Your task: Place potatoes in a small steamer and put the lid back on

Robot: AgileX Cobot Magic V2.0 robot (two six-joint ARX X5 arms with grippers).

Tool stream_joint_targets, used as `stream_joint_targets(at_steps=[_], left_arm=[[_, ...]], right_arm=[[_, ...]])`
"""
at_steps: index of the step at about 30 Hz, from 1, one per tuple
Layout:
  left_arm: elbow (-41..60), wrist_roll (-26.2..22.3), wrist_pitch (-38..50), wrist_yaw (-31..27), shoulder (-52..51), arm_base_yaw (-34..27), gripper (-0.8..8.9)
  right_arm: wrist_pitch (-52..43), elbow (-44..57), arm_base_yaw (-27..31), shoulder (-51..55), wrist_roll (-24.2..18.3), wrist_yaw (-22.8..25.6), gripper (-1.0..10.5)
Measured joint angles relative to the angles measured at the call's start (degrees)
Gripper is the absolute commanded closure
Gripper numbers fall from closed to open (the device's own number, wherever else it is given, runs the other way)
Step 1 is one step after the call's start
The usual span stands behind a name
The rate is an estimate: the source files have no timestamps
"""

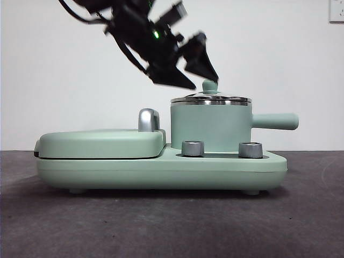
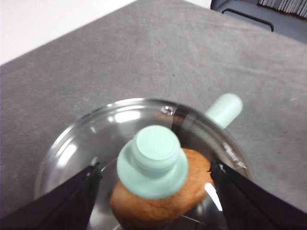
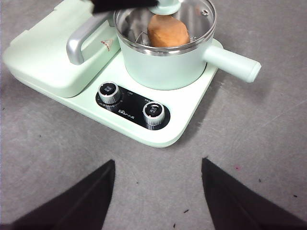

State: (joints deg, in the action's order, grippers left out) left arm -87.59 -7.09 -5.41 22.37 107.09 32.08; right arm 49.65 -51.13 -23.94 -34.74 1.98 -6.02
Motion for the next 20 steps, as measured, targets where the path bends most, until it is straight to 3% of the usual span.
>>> stream_joint_targets(at_steps=[8, 20], left_arm=[[-0.2, 9.4, -5.9, 2.9, -8.2, -5.7, 4.38], [16.3, 11.0, -8.1, 3.1, -26.7, -13.5, 4.40]], right_arm=[[0.0, 0.0, 0.0, 0.0, 0.0, 0.0, 6.7], [0.0, 0.0, 0.0, -0.5, 0.0, 0.0, 6.7]])
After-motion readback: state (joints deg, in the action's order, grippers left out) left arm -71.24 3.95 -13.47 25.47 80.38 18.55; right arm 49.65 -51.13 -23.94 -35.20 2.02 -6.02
